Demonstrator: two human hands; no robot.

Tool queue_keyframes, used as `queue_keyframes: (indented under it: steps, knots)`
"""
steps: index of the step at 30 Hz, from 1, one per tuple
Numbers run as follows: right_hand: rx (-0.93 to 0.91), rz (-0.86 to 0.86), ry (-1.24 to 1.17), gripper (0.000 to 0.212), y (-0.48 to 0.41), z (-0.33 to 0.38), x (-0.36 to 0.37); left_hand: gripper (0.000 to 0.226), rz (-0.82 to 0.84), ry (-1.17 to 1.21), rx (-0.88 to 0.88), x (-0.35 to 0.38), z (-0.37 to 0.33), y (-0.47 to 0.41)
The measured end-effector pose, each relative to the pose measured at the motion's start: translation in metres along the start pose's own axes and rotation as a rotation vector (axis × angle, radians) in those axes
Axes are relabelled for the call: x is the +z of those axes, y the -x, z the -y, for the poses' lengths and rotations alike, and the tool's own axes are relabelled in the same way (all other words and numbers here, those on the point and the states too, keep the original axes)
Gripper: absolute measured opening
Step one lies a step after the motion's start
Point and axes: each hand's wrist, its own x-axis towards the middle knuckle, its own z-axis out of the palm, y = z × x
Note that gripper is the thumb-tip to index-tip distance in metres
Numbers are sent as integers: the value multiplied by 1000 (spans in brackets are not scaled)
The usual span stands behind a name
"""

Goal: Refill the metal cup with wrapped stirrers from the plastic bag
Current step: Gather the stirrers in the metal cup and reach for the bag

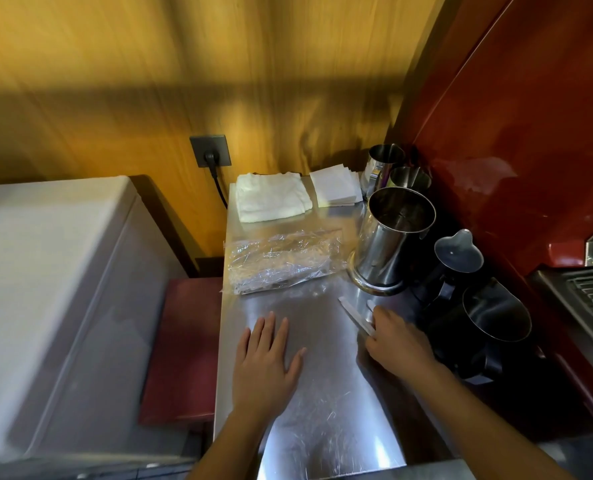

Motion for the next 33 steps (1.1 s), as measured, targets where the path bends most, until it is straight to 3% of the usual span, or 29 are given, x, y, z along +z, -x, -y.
queue_keyframes:
  steps: [7, 10, 11, 14, 21, 25, 28, 33]
  knots:
    - [20, 288, 108, 35, -15, -1, -6, 60, -7, -33, -4, 5, 3, -1]
    - [-30, 375, 120, 52, -18, 0, -11, 60, 9, -38, -3, 6, 3, 0]
    - [-42, 378, 83, 47, -19, 3, -16, 60, 14, -39, -2, 6, 3, 0]
    - [-98, 252, -90, 13, -16, 16, -47, 60, 21, -47, -3, 5, 3, 0]
    - [-303, -358, -349, 13, -11, 41, -153, 57, 5, -56, 1, 4, 2, 0]
    - [-306, -702, -456, 22, -29, 37, -175, 57, -14, -56, 12, 4, 2, 1]
    - [-199, -737, -505, 27, -53, 30, -174, 57, -20, -60, 17, 4, 3, 1]
    - [18, -495, -279, 22, -80, 13, -155, 57, -25, -54, 24, 4, 2, -1]
